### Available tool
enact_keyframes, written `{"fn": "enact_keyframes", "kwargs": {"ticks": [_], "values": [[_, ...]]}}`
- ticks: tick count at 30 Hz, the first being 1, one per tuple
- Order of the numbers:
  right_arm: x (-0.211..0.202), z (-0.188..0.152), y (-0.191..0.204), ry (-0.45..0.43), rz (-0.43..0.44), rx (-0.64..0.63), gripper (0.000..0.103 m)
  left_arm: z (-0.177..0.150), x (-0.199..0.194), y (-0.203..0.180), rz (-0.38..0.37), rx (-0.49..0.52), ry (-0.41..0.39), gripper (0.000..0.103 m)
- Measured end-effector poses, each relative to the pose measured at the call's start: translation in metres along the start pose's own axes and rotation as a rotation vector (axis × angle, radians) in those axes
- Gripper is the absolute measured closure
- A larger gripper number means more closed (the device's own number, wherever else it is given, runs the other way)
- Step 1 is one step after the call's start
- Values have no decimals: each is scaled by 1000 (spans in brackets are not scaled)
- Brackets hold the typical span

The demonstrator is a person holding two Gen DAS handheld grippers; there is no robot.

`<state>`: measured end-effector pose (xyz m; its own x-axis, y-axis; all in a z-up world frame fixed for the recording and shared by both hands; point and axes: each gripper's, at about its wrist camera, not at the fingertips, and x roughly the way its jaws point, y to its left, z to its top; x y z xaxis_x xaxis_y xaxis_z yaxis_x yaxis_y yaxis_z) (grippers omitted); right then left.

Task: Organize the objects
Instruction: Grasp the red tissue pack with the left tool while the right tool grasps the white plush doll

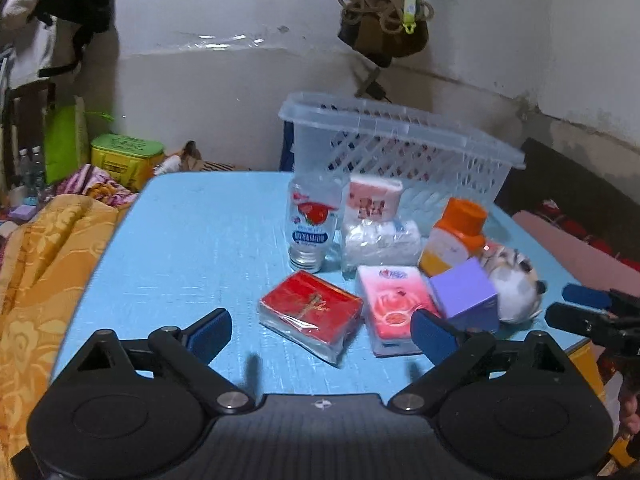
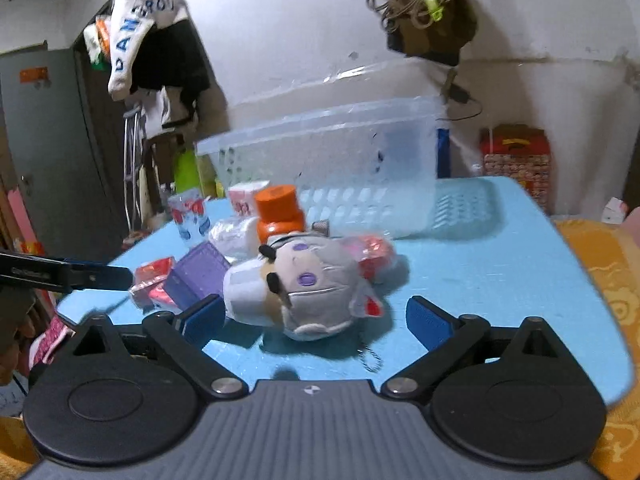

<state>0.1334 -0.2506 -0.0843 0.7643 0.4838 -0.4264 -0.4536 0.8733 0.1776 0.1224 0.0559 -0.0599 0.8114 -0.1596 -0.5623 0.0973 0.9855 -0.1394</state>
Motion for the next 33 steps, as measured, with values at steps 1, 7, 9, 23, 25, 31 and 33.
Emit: {"fn": "enact_keyframes", "kwargs": {"ticks": [1,7,9,23,25,31,33], "values": [[4,-1,1,11,14,-8,3,-1,4,1,-2,3,3,6],[21,-2,1,15,44,-34,0,-6,25,11,-32,10,-22,7],[24,-2,-5,22,62,-15,0,-7,29,15,-55,7,-38,7],[18,-5,-13,-2,85,-18,14,-14,40,23,-104,24,-126,6],[14,-5,-13,-16,83,-22,18,-15,39,22,-99,29,-133,7],[6,-6,-15,-19,67,-28,21,-26,31,26,-77,40,-156,10],[5,-6,-16,-19,68,-21,21,-25,37,20,-50,83,-141,10]]}}
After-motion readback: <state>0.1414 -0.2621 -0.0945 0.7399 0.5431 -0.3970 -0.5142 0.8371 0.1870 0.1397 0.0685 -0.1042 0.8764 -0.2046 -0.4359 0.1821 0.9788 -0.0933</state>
